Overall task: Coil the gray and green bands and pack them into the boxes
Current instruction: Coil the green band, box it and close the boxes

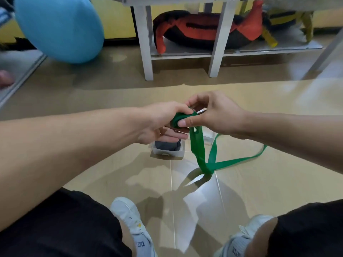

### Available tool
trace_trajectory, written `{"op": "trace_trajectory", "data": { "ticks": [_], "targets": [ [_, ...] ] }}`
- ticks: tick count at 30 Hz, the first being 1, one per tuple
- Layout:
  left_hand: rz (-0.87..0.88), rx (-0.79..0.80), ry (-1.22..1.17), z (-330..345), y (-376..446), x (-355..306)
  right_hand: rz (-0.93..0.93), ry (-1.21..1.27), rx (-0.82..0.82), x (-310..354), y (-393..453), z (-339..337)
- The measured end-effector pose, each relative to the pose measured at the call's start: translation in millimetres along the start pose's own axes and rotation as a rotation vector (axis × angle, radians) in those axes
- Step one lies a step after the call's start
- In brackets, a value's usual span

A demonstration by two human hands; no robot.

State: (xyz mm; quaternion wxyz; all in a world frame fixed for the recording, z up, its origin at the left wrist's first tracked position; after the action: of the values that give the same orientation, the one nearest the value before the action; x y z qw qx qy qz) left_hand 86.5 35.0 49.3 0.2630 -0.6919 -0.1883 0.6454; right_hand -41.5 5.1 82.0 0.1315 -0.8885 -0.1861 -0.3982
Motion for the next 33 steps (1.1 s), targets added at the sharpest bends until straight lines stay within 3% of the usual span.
{"op": "trace_trajectory", "data": {
  "ticks": [9,19,26,30,33],
  "targets": [
    [0.02,0.045,-0.066,4,37,3,-0.073,-0.185,-0.142,-2,16,-1],
    [0.051,0.157,-0.02,-12,63,-14,-0.079,-0.169,-0.233,-15,47,0],
    [0.07,-0.041,0.15,-34,76,-12,-0.126,-0.267,-0.196,-10,64,15],
    [0.124,-0.121,0.056,-44,79,-15,-0.189,-0.362,-0.175,-3,70,24],
    [0.111,-0.101,-0.051,-47,82,-14,-0.168,-0.258,-0.167,-8,73,22]
  ]
}}
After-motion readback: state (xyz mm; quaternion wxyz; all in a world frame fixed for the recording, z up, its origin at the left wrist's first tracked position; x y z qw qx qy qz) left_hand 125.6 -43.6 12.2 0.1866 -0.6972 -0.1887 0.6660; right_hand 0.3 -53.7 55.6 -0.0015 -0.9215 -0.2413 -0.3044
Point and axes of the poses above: each hand's wrist, its own y-axis towards the middle knuckle, its own z-axis out of the palm, x = y × z, the point moved 8 cm from there along y, towards the middle knuckle, and after that the axes turned 10 degrees about -y, right-handed, at the moved point
